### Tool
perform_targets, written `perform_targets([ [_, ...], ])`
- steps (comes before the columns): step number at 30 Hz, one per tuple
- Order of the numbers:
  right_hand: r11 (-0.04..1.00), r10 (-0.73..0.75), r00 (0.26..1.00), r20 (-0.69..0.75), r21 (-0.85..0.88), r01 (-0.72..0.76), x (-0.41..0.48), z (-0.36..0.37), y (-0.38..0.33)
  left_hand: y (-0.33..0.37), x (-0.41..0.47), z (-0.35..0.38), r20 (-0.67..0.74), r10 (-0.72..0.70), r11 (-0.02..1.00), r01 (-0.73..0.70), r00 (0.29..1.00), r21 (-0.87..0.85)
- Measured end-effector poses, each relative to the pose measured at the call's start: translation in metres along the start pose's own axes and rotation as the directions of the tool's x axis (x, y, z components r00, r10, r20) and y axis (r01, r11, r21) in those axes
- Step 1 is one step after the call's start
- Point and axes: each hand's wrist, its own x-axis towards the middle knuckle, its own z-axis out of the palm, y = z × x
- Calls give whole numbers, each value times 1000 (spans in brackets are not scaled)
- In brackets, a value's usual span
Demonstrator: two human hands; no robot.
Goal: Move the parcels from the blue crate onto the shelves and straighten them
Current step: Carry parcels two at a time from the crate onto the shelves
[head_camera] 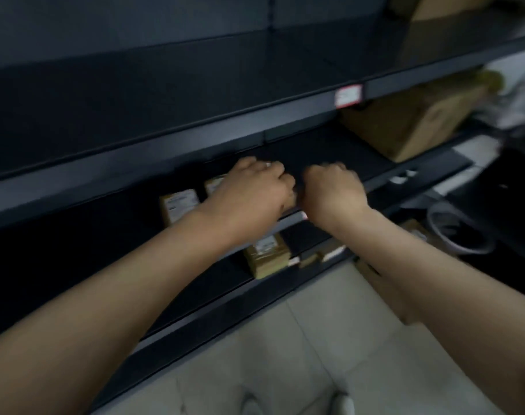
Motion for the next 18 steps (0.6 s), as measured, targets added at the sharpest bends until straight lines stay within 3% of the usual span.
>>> perform_targets([
  [3,976,104,989,-106,-182,-122,-43,-33,63,53,39,-32,-83,148,986,-140,985,92],
  [8,881,319,901,-293,-259,-396,-136,-76,157,165,80,-85,-194,380,919,-346,904,191],
  [13,725,518,764,-385,-275,-631,-265,-102,258,325,89,-117,-314,589,806,-514,745,292],
  [18,489,753,550,-361,-251,-835,-420,-108,353,509,77,-137,-355,753,649,-714,554,263],
])
